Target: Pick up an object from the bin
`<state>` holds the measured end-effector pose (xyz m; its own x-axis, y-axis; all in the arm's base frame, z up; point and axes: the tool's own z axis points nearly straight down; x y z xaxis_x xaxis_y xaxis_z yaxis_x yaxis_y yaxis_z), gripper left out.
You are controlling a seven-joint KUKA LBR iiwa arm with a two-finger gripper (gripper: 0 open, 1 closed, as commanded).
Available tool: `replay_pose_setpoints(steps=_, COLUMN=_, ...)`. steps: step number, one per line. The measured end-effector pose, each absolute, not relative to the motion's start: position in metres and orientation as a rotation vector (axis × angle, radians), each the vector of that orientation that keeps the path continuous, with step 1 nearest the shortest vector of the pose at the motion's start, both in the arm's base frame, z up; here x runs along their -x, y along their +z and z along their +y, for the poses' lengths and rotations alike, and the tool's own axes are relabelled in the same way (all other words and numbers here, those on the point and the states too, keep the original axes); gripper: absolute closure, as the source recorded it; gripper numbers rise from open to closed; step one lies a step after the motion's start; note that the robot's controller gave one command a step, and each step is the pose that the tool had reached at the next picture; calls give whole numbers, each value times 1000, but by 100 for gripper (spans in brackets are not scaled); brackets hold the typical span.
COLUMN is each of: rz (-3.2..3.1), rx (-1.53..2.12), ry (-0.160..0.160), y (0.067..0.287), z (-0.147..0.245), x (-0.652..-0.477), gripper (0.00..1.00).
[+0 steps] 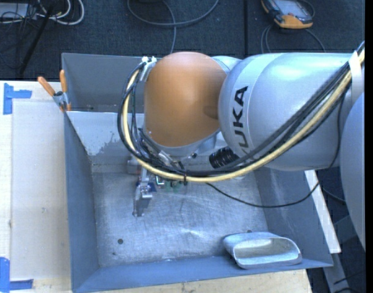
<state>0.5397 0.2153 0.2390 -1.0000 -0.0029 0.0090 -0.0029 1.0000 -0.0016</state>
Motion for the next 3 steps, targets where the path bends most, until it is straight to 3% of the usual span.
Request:
replay_pose_setpoints(steps=1, rz=-3122, rx=-311, ry=5, y=172, z=143, x=-563, gripper=0)
replay_pose_setpoints(steps=2, rz=-3143, rx=-299, ry=-8, y=94, z=158, x=-588, gripper=0)
replay_pose_setpoints(steps=3, rz=-3136, rx=-203, ry=-13, y=77, z=112, x=-613, gripper=0)
